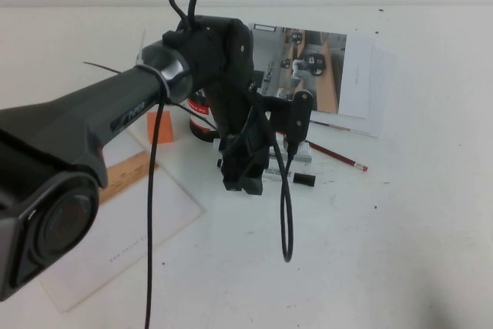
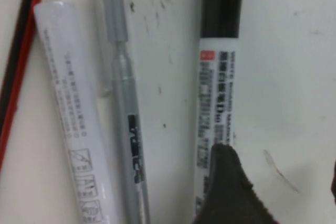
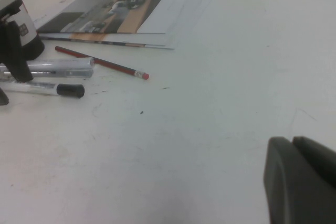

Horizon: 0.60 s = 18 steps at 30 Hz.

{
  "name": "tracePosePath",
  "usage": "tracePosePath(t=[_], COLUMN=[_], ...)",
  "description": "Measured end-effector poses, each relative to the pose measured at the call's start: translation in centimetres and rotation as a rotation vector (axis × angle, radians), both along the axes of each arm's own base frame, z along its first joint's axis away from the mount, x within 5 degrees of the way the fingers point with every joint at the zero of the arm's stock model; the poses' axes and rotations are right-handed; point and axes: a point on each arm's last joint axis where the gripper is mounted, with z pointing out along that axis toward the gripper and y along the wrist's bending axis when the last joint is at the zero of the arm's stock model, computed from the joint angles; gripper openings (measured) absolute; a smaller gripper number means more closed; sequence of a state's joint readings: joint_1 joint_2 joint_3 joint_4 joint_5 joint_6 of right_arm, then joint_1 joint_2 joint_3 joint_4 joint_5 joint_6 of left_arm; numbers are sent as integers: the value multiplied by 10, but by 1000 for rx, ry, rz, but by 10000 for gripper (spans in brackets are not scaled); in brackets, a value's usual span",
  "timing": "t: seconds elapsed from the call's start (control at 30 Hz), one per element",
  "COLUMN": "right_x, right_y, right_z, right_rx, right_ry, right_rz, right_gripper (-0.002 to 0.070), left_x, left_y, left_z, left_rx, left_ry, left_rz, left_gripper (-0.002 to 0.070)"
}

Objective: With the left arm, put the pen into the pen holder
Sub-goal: Pick up the pen on the table

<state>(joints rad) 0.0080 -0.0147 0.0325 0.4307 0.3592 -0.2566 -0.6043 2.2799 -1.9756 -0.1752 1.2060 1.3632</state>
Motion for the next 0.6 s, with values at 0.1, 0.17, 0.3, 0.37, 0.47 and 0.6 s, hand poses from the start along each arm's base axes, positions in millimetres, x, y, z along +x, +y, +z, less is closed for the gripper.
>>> tracePosePath(t=[0.1, 0.17, 0.3, 0.37, 0.47, 0.6], right_x=[0, 0, 0, 0, 0, 0], right_y=[0, 0, 0, 0, 0, 0], right_z=[0, 0, 0, 0, 0, 0], right_rx=[0, 0, 0, 0, 0, 0], right_ry=[0, 0, 0, 0, 0, 0], right_rz=[0, 0, 0, 0, 0, 0], right_gripper=[-22, -22, -22, -22, -22, -22], left_x=[2, 3, 6, 6, 7, 6], left_y=[-2, -2, -3, -3, -3, -3], left_z=[0, -2, -9, -11, -13, -16], left_rx=[-13, -14, -8, -6, -4, 3], left_ry=[-20, -26, -28, -31, -27, -16], left_rz=[4, 5, 6, 6, 6, 7], left_gripper=[360, 360, 356, 348, 332, 275])
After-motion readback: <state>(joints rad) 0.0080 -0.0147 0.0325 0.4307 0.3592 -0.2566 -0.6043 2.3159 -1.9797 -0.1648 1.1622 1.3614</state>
